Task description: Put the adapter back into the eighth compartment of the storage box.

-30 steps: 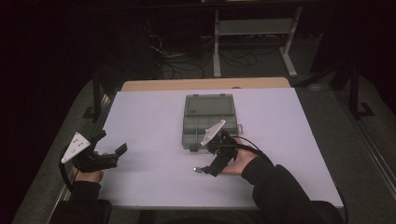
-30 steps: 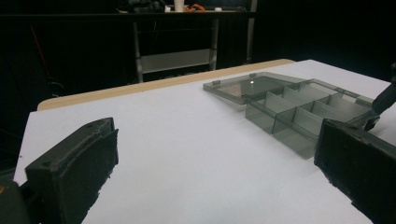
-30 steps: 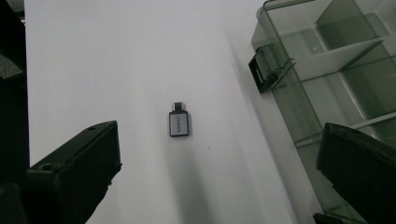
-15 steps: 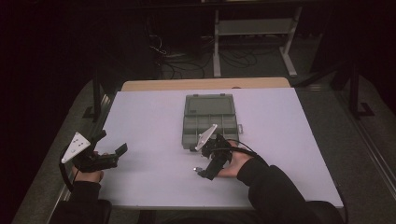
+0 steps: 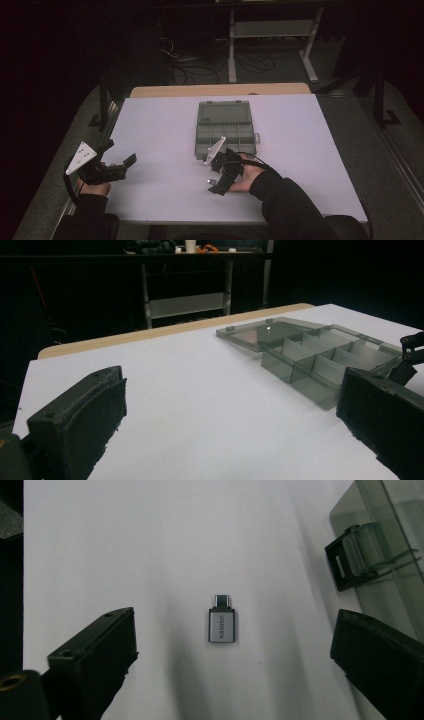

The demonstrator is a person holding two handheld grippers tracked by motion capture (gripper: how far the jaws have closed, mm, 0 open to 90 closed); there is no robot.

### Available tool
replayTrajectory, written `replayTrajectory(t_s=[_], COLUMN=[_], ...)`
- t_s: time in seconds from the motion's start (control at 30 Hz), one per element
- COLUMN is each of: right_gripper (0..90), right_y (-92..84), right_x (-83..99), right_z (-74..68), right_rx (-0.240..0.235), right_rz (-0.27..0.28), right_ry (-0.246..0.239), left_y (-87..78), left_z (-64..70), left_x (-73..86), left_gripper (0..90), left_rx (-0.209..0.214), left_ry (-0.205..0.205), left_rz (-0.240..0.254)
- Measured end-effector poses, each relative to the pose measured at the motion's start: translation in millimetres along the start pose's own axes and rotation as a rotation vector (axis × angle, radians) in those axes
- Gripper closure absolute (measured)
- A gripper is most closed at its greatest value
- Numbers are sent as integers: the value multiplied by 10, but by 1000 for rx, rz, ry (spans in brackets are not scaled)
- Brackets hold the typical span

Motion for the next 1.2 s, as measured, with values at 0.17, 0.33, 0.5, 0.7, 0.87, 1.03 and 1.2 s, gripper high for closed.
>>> replayTrajectory(t_s=[0.17, 0.33, 0.5, 0.7, 0.87, 1.03, 1.2], right_gripper=[133, 214, 320, 415, 459, 565, 661], right_y=[21, 59, 74, 88, 102, 100, 101], right_x=[-7, -16, -15, -13, -18, -24, -29], right_z=[-10, -29, -23, -31, -37, -40, -45], right_rx=[-28, -40, -42, -50, -48, -41, -32], right_rz=[-8, -27, -44, -47, -44, -36, -33], right_ry=[-1, -11, -10, -19, -24, -28, -42], left_y=[0, 4, 2, 4, 3, 2, -1], left_z=[1, 2, -2, -2, -3, -2, -4], left_x=[0, 2, 2, 3, 3, 2, 0], left_gripper=[0, 0, 0, 0, 0, 0, 0], left_rx=[1, -1, -7, -5, -6, -8, -11], left_ry=[-1, -2, -5, -4, -5, -4, -3], left_rz=[0, -2, -4, -6, -6, -3, -2])
Point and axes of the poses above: each handheld gripper's, and its own axes: y roughly forward along the jaws, x roughly out of its underside, z roughly to its right, the point moved 3 cm from there along y, roughly forward along the jaws, and after that the axes turned 8 degrees about x, right-handed, at the moved point
